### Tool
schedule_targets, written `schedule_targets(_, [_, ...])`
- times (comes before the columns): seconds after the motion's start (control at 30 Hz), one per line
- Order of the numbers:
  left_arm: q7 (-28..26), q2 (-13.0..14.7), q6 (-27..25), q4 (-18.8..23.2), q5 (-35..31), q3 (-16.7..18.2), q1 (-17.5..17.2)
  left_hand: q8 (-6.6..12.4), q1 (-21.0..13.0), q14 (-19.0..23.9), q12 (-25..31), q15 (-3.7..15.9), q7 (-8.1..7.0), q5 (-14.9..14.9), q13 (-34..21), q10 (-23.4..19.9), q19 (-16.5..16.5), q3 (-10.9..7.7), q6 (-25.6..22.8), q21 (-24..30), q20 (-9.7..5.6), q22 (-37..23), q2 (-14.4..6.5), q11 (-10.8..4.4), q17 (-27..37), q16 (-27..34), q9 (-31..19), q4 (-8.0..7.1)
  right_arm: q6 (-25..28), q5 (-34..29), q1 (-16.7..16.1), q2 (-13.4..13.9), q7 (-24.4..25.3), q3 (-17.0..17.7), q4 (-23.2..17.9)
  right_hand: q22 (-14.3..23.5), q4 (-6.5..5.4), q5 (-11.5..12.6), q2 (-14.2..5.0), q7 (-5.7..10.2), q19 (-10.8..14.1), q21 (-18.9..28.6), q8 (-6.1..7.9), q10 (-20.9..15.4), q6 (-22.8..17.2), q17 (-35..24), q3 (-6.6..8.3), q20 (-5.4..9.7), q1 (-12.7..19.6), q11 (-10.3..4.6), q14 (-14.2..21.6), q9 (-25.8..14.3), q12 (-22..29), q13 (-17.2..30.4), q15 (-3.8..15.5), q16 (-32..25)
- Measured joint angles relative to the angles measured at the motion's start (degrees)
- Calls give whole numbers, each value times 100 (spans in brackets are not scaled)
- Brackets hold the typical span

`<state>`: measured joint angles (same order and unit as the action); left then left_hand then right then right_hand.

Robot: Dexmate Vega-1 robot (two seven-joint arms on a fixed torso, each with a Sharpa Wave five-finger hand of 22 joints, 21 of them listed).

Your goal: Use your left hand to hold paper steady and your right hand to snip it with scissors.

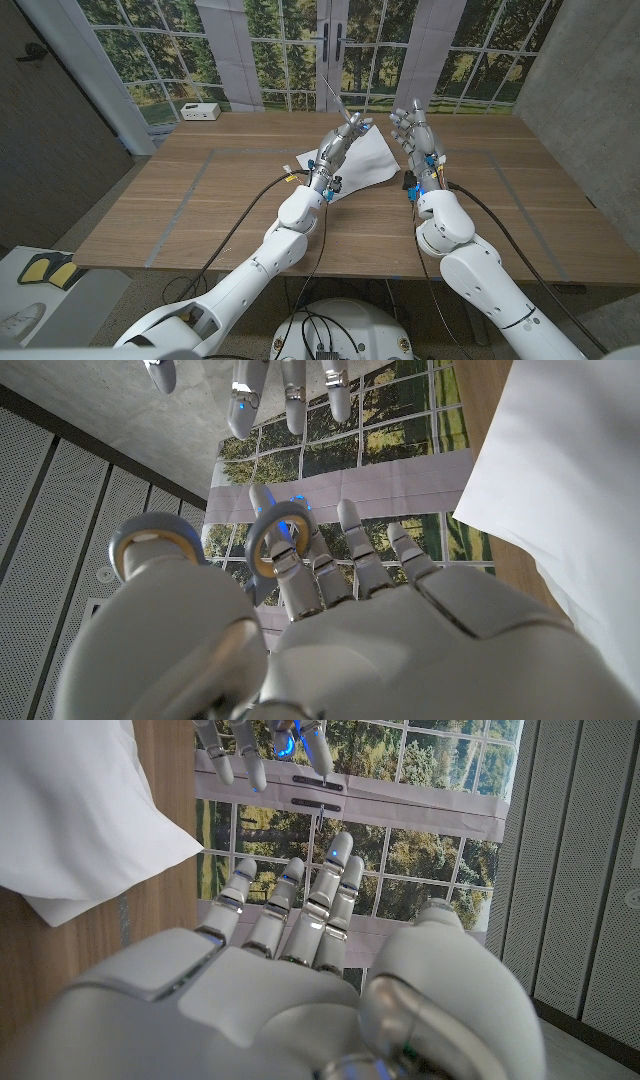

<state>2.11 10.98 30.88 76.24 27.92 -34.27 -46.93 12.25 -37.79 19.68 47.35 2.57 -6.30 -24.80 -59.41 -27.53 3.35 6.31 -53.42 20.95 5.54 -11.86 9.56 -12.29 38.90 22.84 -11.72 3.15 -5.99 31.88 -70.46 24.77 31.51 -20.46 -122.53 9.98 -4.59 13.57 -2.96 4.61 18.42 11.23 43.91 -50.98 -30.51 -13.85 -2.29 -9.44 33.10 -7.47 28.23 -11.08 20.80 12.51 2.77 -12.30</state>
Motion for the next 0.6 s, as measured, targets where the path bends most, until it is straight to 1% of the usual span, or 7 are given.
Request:
schedule_targets(0.2, [-56,15,28,23,-37,16,-16,0,32,0,0,0,9,-30,53,1,31,61,-8,0,31,0,-32,1,0,0,0,-15,-9,-41,4,7,-9,16,-18,0,-1,0,23,-13,23,0,-7,0,-12,0,0,-22,-25,0,0,0,0,0,0,0])
schedule_targets(0.23, [-63,29,29,36,-41,20,-21,0,32,0,0,0,9,-30,60,1,31,61,-8,0,31,0,-32,1,0,0,0,-15,-10,-56,7,10,-11,20,-22,0,-16,-19,16,-22,31,0,-24,0,-22,0,-16,-30,-77,0,0,0,0,0,0,0])
schedule_targets(0.3, [-76,37,29,44,-49,22,-23,0,33,0,-25,0,10,-30,79,8,31,79,-7,0,30,0,-31,9,-1,0,0,-30,-10,-61,15,18,-11,29,-30,0,-9,-27,34,-31,31,0,-49,1,-31,0,-56,-30,-93,1,0,0,0,0,0,0])
schedule_targets(0.33, [-84,37,29,44,-55,22,-23,0,49,-1,-43,0,47,-30,94,8,31,101,30,0,30,0,-15,9,-1,0,-7,-21,-10,-61,18,21,-11,32,-34,0,-21,-27,41,-31,28,0,-68,14,-31,0,-67,-33,-135,14,0,0,0,0,0,0])
schedule_targets(0.5, [-117,70,-19,83,-91,29,-34,1,54,-1,-64,0,47,-52,164,-29,31,172,30,0,30,0,-9,41,-1,0,-16,-31,-10,-76,55,51,-19,51,-47,0,-64,-27,69,-83,-1,0,-92,-18,-19,-3,-111,-62,-219,64,0,0,44,1,0,0])
schedule_targets(0.53, [-121,137,-24,163,-94,38,-57,1,70,-1,-64,0,47,-64,180,-29,31,171,30,0,30,0,6,40,-1,0,-16,-30,7,-90,59,53,-51,53,-47,0,-74,-27,89,-90,11,0,-94,3,-25,-9,-121,-74,-239,85,0,0,44,1,0,0])
schedule_targets(0.6, [-145,165,-63,197,-117,43,-67,1,121,-1,-94,0,74,-64,208,-30,43,227,4,0,42,1,-1,40,-1,-10,-28,-38,12,-97,86,72,-67,63,-48,0,-96,-27,87,-104,10,0,-135,12,-39,-15,-143,-112,-297,95,-22,0,44,-22,-22,0])
